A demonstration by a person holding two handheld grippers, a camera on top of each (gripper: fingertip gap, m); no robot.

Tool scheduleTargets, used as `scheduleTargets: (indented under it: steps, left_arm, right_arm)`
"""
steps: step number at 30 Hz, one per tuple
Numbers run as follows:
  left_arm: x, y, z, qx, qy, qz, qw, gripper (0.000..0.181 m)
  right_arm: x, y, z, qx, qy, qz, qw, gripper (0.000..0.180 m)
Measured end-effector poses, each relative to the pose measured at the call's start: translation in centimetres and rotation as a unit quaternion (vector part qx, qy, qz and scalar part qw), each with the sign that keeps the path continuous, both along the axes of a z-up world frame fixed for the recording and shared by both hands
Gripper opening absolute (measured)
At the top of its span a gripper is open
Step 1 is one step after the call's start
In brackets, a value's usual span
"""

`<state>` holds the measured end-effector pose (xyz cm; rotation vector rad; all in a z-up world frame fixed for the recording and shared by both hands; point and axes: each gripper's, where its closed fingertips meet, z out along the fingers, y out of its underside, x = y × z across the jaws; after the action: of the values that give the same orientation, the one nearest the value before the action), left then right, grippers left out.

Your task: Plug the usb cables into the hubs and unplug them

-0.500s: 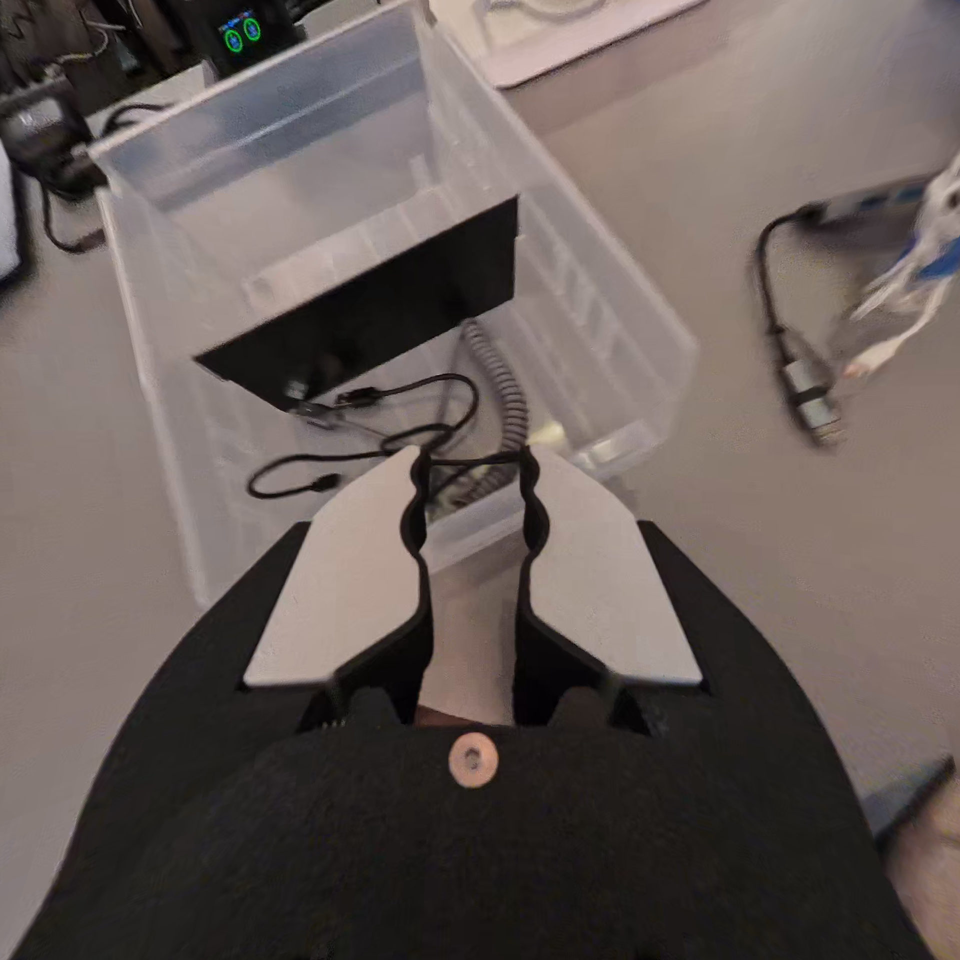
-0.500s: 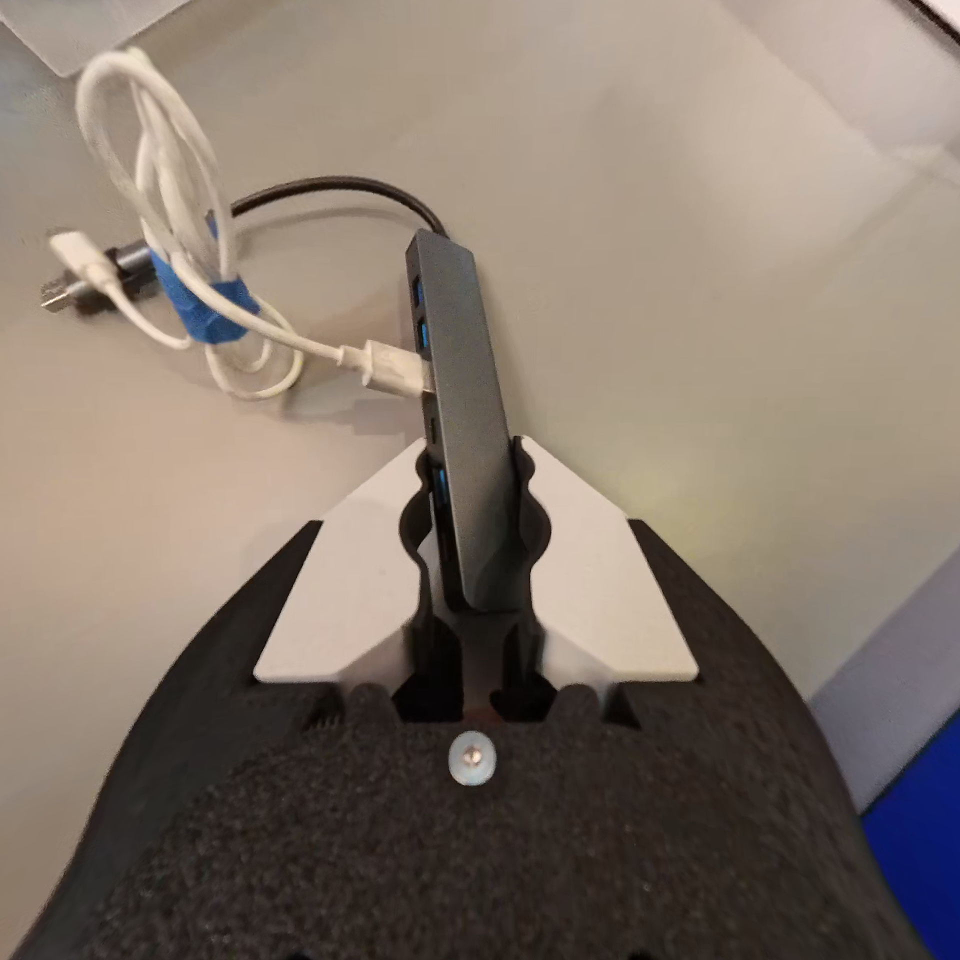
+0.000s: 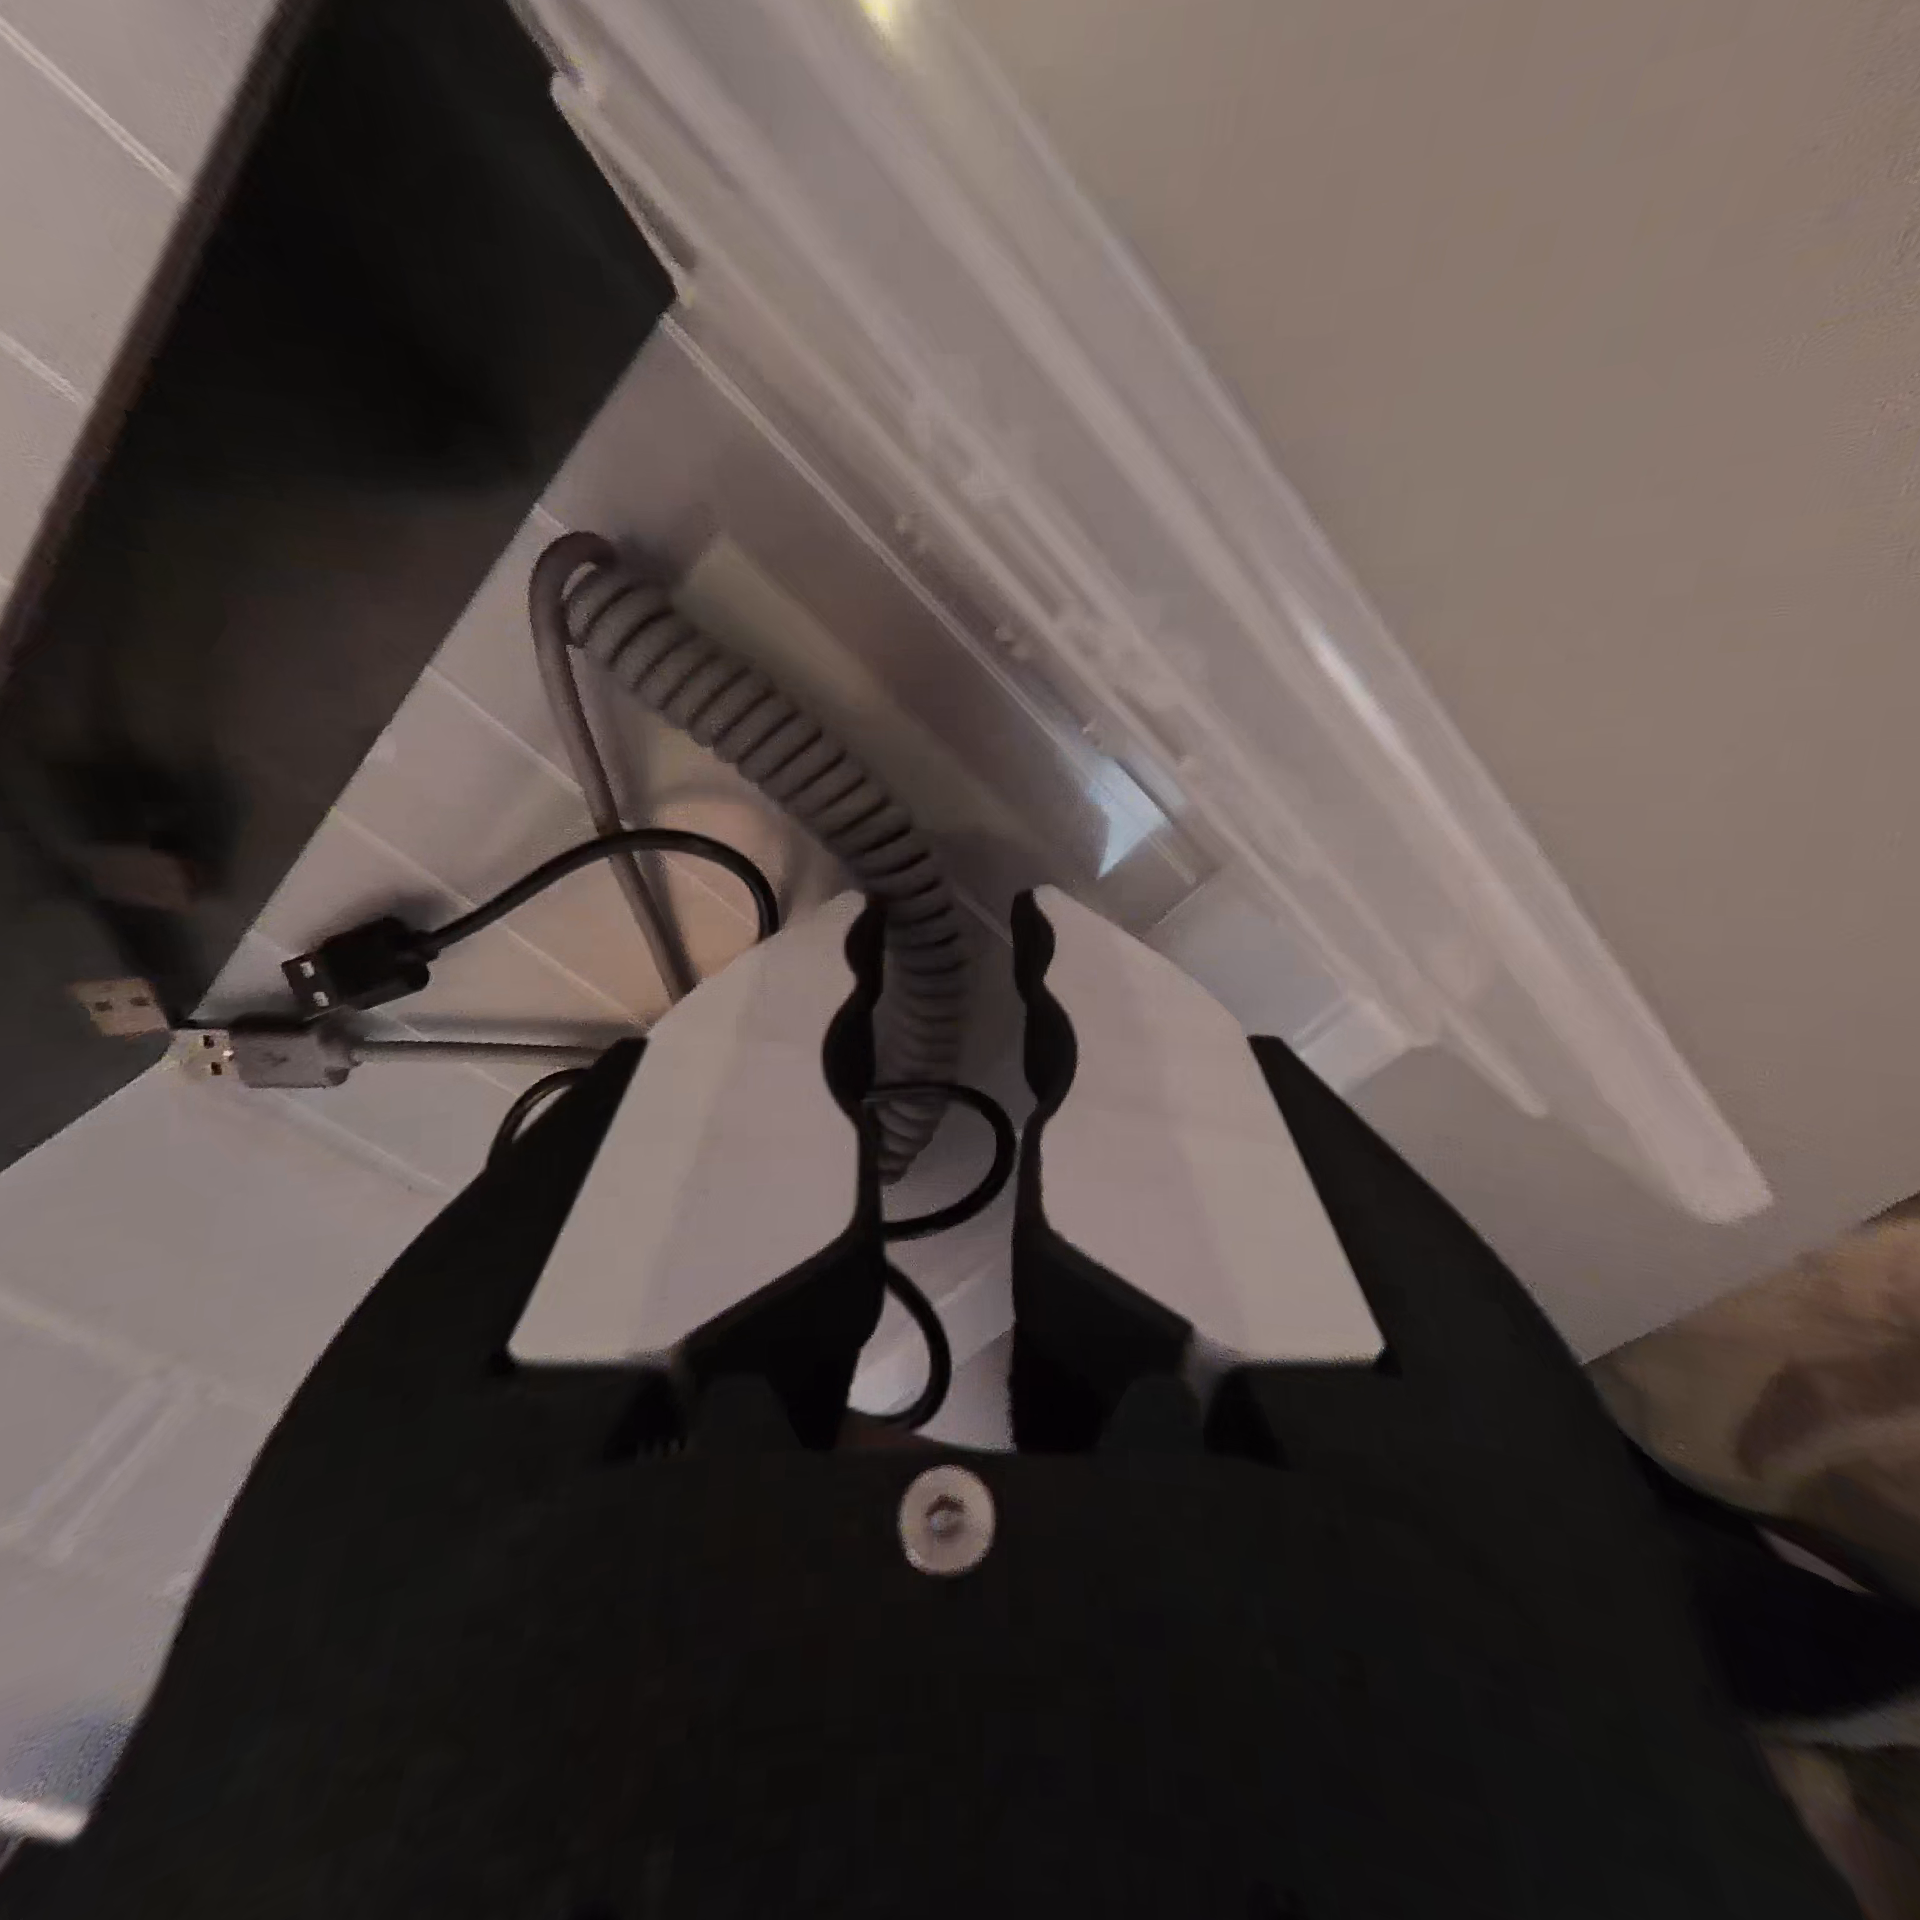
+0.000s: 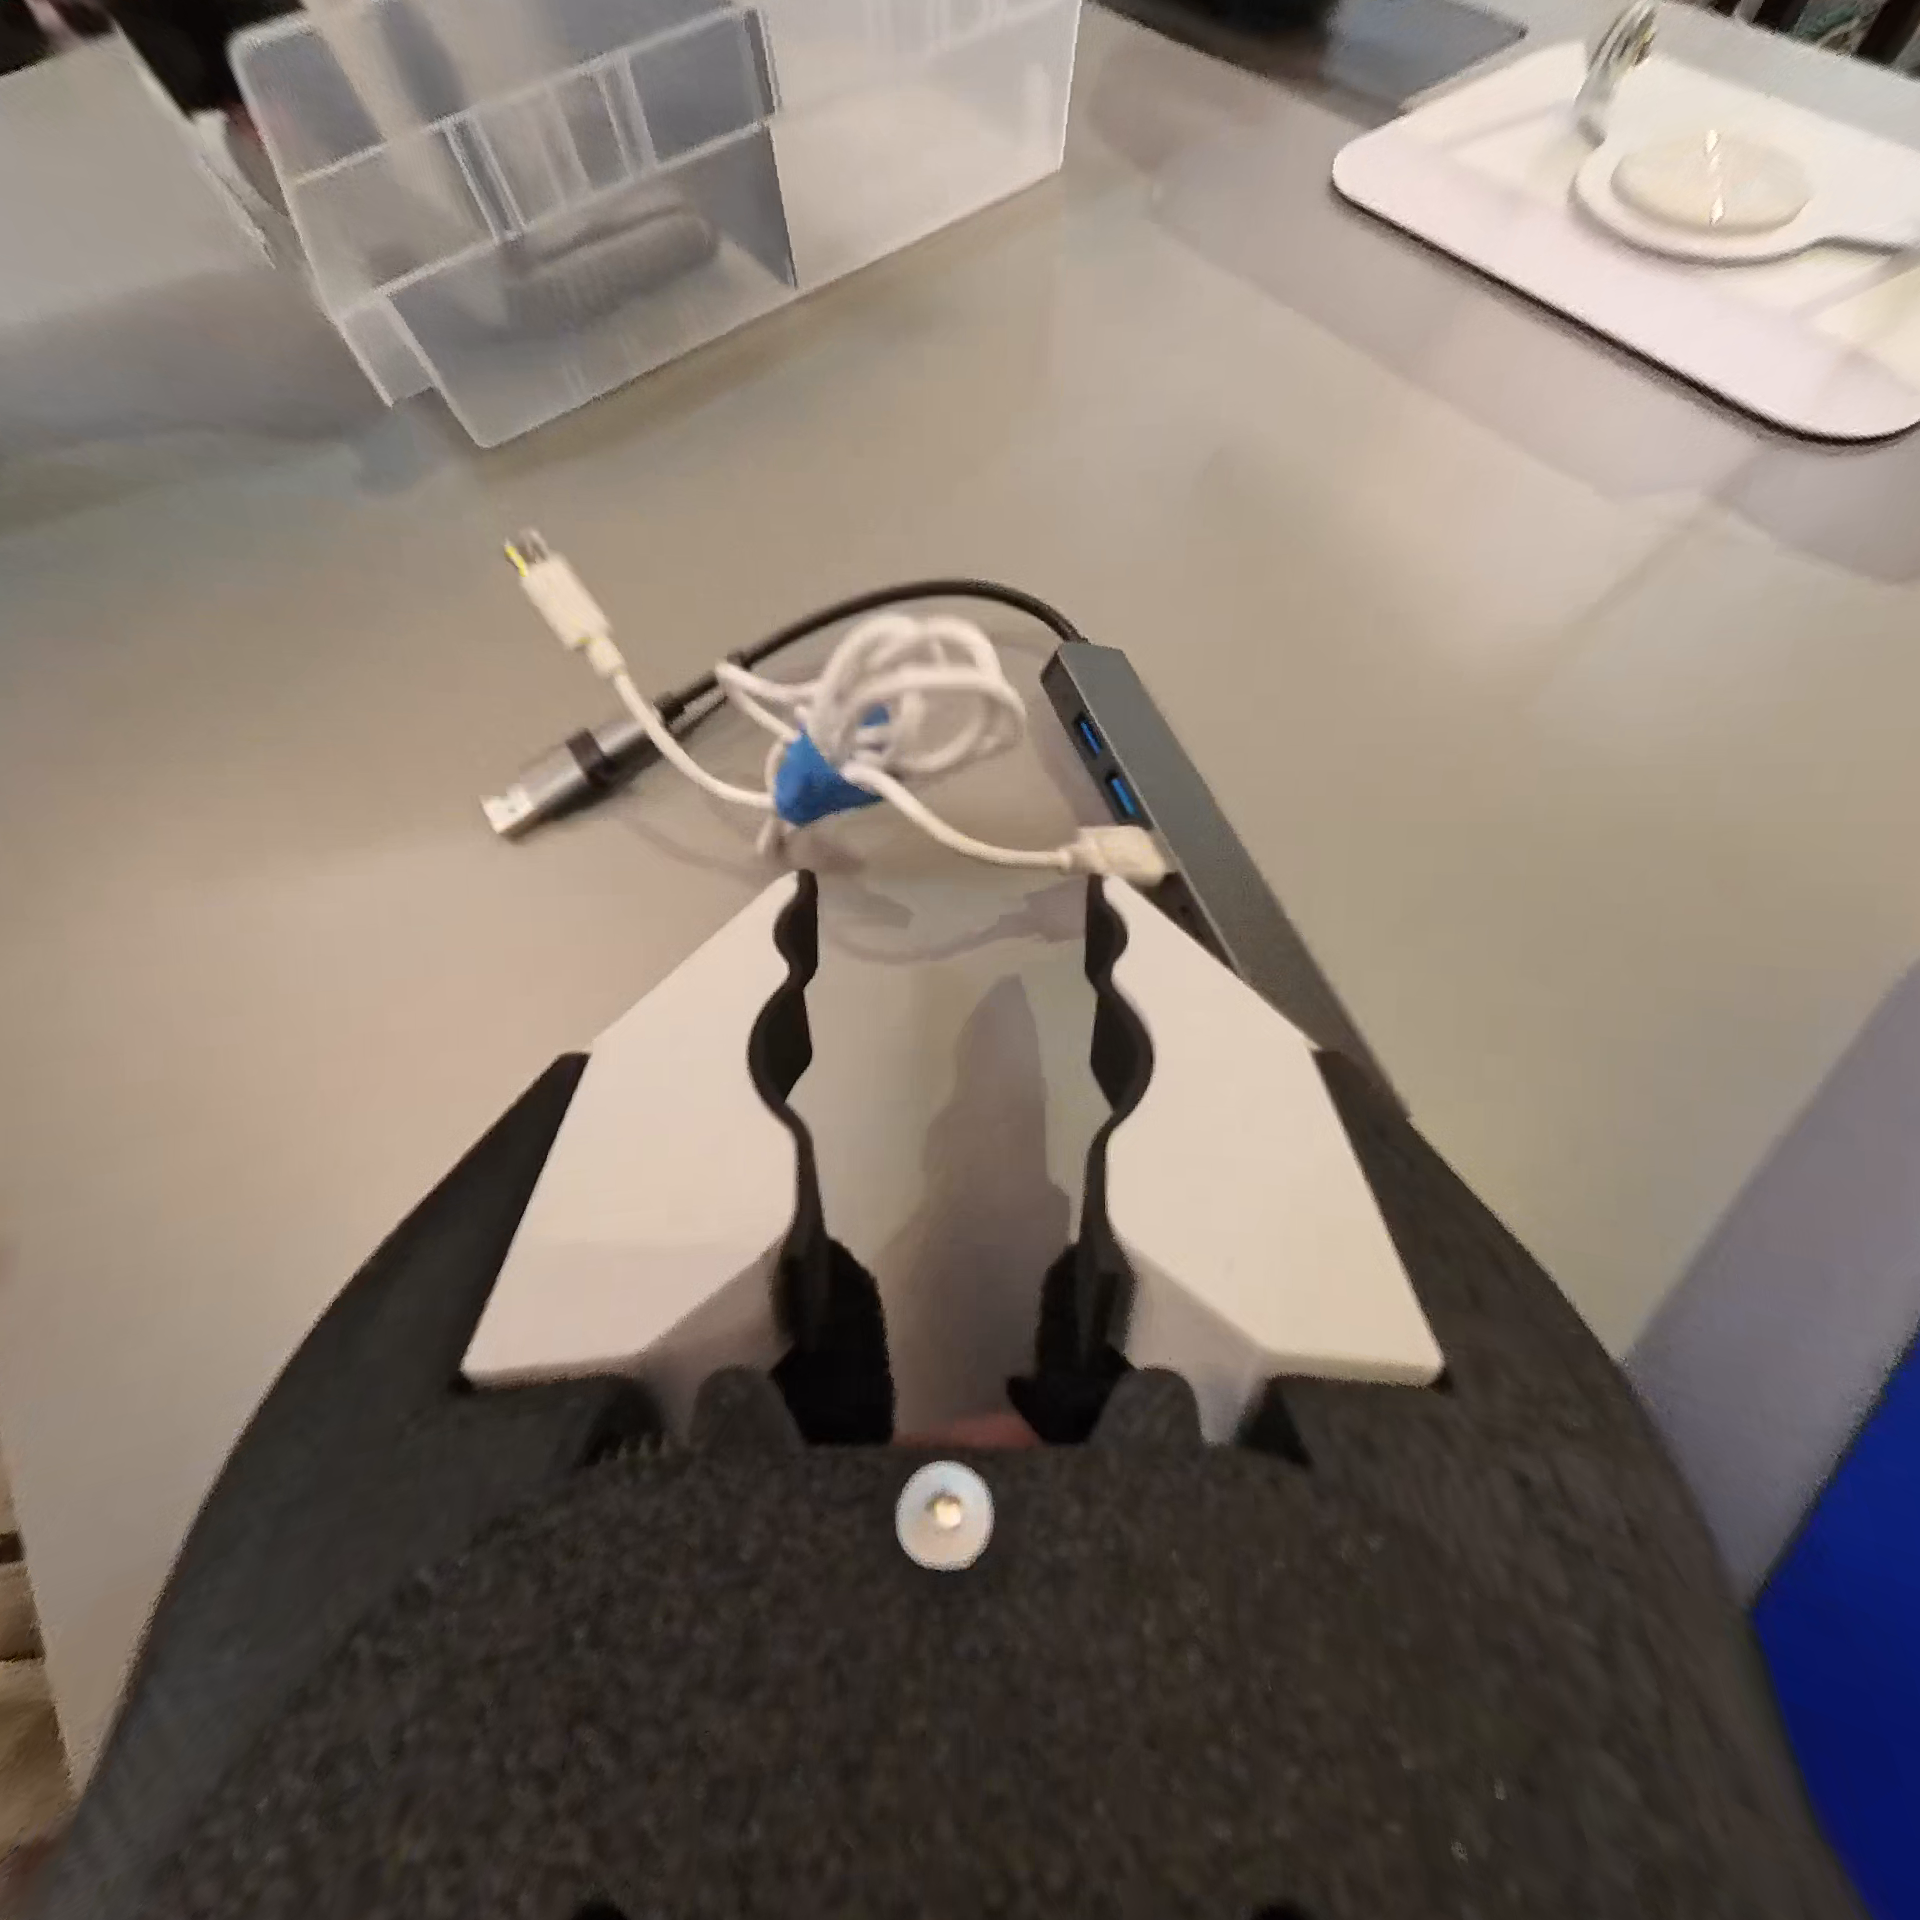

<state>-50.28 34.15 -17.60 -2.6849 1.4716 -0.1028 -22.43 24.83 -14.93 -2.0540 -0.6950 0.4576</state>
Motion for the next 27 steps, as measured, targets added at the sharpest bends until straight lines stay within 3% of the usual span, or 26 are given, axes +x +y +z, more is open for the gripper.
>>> scheduleTargets:
  steps: [2, 6, 10, 13, 15, 17, 19, 23, 27]
  left_arm:
    - [-0.5, 0.6, -0.3, 0.017, 0.023, 0.001, 1.000, 0.012]
    - [-0.5, 0.9, 0.1, 0.032, 0.010, -0.006, 0.999, 0.005]
    - [-0.4, 2.3, 4.3, 0.100, -0.065, 0.013, 0.993, 0.000]
    - [0.1, 1.6, 6.5, 0.089, -0.114, 0.023, 0.989, 0.000]
    - [0.4, 0.8, 5.0, 0.041, -0.095, 0.028, 0.994, 0.001]
    - [0.2, 0.7, 2.5, 0.011, -0.049, 0.041, 0.998, 0.025]
    - [-0.5, 0.4, 0.4, -0.022, -0.001, 0.048, 0.999, 0.036]
    - [-0.5, 0.5, -1.4, -0.049, 0.024, 0.053, 0.997, 0.017]
    - [-0.6, 2.2, 0.9, 0.023, 0.013, 0.042, 0.999, 0.016]
  right_arm:
    - [0.1, -0.2, 0.2, 0.006, 0.006, 0.001, 1.000, 0.050]
    - [0.5, 0.0, 0.3, -0.005, 0.030, -0.004, 1.000, 0.050]
    - [0.7, -0.2, 1.1, 0.002, 0.045, -0.007, 0.999, 0.049]
    - [0.1, -0.3, 1.7, 0.002, 0.061, -0.005, 0.998, 0.048]
    - [-0.6, -0.6, 1.6, -0.006, 0.069, 0.004, 0.998, 0.048]
    - [-1.1, -0.7, 1.5, -0.006, 0.059, 0.011, 0.998, 0.048]
    - [-1.5, -0.9, 1.5, -0.001, 0.044, 0.016, 0.999, 0.048]
    - [-1.6, -1.2, 1.6, 0.013, 0.025, 0.020, 0.999, 0.047]
    - [-1.3, -1.4, 1.5, 0.008, 0.030, 0.019, 0.999, 0.047]
